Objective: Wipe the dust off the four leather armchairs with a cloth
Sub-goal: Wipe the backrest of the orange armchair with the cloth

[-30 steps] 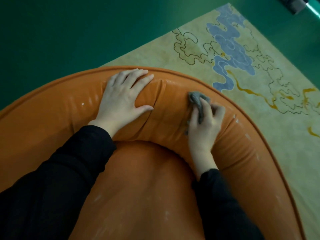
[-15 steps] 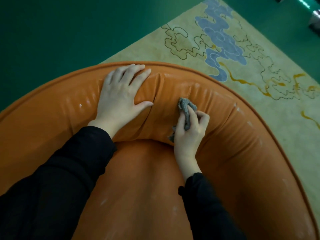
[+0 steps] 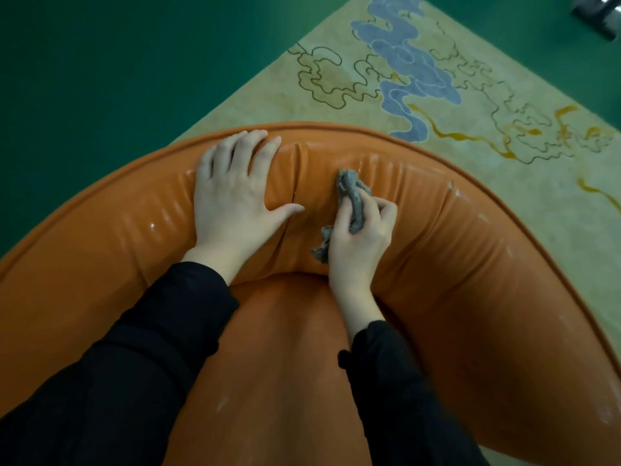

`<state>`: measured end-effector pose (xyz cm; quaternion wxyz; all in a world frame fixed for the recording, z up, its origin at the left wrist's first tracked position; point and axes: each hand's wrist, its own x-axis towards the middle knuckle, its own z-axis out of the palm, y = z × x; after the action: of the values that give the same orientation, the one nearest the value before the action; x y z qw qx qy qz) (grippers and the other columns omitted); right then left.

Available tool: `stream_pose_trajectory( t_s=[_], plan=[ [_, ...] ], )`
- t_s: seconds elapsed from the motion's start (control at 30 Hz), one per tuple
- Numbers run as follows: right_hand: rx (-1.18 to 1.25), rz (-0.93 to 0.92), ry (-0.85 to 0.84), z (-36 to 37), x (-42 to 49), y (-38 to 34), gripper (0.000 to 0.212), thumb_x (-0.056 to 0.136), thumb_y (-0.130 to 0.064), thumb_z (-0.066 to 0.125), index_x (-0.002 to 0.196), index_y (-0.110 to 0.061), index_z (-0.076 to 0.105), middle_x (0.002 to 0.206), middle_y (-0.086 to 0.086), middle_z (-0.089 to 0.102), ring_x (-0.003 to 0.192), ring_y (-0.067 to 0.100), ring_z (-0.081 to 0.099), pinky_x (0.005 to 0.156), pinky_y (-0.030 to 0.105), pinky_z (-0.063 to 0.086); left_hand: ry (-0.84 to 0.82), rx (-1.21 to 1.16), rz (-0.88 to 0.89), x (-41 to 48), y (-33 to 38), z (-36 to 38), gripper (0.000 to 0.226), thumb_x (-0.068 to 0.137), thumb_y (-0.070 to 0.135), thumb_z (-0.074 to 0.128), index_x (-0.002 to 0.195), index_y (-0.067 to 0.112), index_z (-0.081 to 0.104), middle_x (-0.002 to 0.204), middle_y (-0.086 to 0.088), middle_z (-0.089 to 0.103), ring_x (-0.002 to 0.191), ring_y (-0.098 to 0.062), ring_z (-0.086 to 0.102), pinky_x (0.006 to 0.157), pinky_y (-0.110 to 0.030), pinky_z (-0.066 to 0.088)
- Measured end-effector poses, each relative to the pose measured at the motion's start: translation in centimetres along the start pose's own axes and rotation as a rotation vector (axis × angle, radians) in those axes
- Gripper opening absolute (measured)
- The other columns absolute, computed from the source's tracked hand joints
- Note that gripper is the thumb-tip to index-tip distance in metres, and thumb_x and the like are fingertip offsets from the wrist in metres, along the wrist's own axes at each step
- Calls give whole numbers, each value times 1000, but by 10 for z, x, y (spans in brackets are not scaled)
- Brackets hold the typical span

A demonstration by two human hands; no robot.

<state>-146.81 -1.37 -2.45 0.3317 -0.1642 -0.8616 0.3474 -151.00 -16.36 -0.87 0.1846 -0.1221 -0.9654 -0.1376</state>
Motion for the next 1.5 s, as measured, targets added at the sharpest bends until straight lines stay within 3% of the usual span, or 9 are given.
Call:
stream_pose_trajectory(
  t_s=[0.17, 0.67, 0.8, 0.83, 0.9, 1.0, 1.17, 1.4, 1.5],
  plan=[
    [-57, 21, -109, -17, -42, 24, 21, 86, -2, 66, 106, 2, 67, 97, 17, 54, 84, -6, 39, 77, -5, 33, 14, 41, 12, 0, 0, 3, 86, 75, 67, 62, 142, 17, 40, 144, -6, 42, 134, -29, 36, 110, -44, 25],
    [-39, -130, -20, -30, -3, 21, 21, 87, -2, 64, 108, 2, 67, 99, 17, 53, 88, -1, 42, 83, 0, 35, -43, -44, 82, 14, 28, -1, 85, 77, 58, 69, 143, 13, 41, 143, -13, 43, 134, -32, 36, 111, -45, 25],
    [-185, -286, -62, 30, 44, 43, 41, 106, -14, 21, 125, -24, 56, 123, 3, 40, 92, 8, 42, 102, 33, 39, -60, -70, 171, 30, 58, 14, 82, 79, 53, 69, 144, 13, 40, 146, -12, 41, 137, -31, 33, 113, -41, 19],
    [-176, -249, -161, 23, 56, 37, 35, 105, -15, 28, 122, -24, 57, 122, 3, 42, 91, 9, 44, 96, 28, 40, -58, -65, 169, 32, 61, 18, 82, 79, 53, 69, 144, 13, 40, 146, -11, 42, 137, -30, 32, 113, -40, 16],
    [-169, -223, -97, -5, 69, 21, 21, 93, -9, 55, 112, -7, 64, 108, 13, 50, 87, 16, 52, 78, 17, 40, -55, -48, 162, 32, 61, 23, 82, 79, 56, 66, 144, 15, 39, 146, -9, 41, 137, -29, 32, 113, -39, 14],
    [-186, -188, -56, -42, 63, 30, 25, 89, -9, 60, 112, -1, 66, 103, 18, 52, 88, 25, 56, 78, 20, 43, -57, -30, 174, 29, 57, 26, 82, 81, 61, 57, 146, 16, 37, 147, -8, 40, 138, -28, 31, 114, -39, 14],
    [-227, -30, 11, -69, 50, 47, 23, 89, -7, 63, 110, 0, 68, 100, 18, 53, 83, -1, 38, 80, -3, 30, -56, -17, 170, 31, 57, 27, 84, 79, 63, 56, 145, 15, 39, 145, -9, 42, 136, -28, 32, 113, -40, 14],
    [-166, -193, -155, -33, 82, 23, 24, 88, -7, 60, 111, 0, 66, 103, 17, 54, 91, 23, 54, 78, 15, 38, -58, -35, 165, 29, 58, 26, 84, 79, 60, 61, 146, 15, 39, 145, -9, 44, 135, -29, 34, 113, -42, 19],
    [-219, -98, -81, -56, 76, 44, 24, 90, -10, 58, 111, -1, 66, 102, 17, 52, 88, 23, 54, 76, 27, 46, -54, -33, 185, 30, 58, 27, 84, 79, 60, 61, 146, 14, 39, 144, -10, 44, 135, -29, 33, 113, -40, 16]
  ],
)
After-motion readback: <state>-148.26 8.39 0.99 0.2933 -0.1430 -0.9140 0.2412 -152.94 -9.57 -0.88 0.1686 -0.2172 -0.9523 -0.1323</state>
